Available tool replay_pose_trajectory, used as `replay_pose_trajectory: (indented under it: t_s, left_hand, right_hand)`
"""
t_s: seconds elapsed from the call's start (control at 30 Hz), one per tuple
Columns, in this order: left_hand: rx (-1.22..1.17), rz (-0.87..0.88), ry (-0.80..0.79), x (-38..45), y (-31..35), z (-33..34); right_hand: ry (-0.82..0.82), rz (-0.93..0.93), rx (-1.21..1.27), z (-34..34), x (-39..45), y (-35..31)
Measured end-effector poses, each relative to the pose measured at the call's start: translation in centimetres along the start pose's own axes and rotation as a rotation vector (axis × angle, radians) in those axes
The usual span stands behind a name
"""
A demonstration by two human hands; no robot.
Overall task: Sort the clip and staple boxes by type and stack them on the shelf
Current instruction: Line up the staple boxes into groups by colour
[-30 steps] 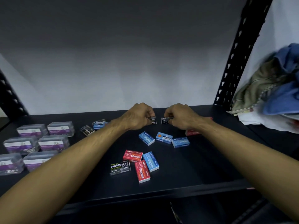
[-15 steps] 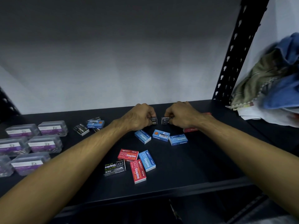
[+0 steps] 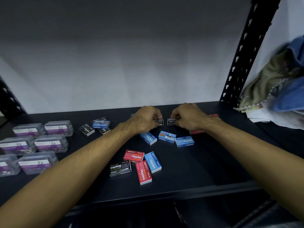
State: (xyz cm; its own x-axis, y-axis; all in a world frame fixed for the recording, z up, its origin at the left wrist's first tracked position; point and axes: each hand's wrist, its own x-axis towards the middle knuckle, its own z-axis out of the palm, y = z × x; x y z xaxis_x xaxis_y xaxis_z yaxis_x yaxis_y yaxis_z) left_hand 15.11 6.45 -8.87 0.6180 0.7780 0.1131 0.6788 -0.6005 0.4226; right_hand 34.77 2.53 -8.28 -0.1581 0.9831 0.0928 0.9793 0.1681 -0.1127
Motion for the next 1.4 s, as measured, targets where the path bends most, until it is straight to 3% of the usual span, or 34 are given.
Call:
replay_pose_trajectory:
  t_s: [0.7,0.9,1.13,1.4]
  left_hand:
    - [0.006,-0.006,0.007,-0.2,-0.2,-0.2]
    - [-0.02,-0.009,0.069,-2.0,-0.5,-1.7]
    - [-0.034,-0.054,0.12,-6.9,-1.3,-4.1]
    - [0.005,-0.047,0.018,-11.3,-0.9,-4.1]
  right_hand:
    - [-0.009,0.021,0.009,-0.5,-0.5,-0.2]
    - [0.084,0.002,-0.008,-1.4,-1.5,-1.1]
    - [0.218,-0.07,0.027,-2.2,-4.7,-5.4]
    - [0.119,-0.108,0.114,-1.7,-9.5,-13.8]
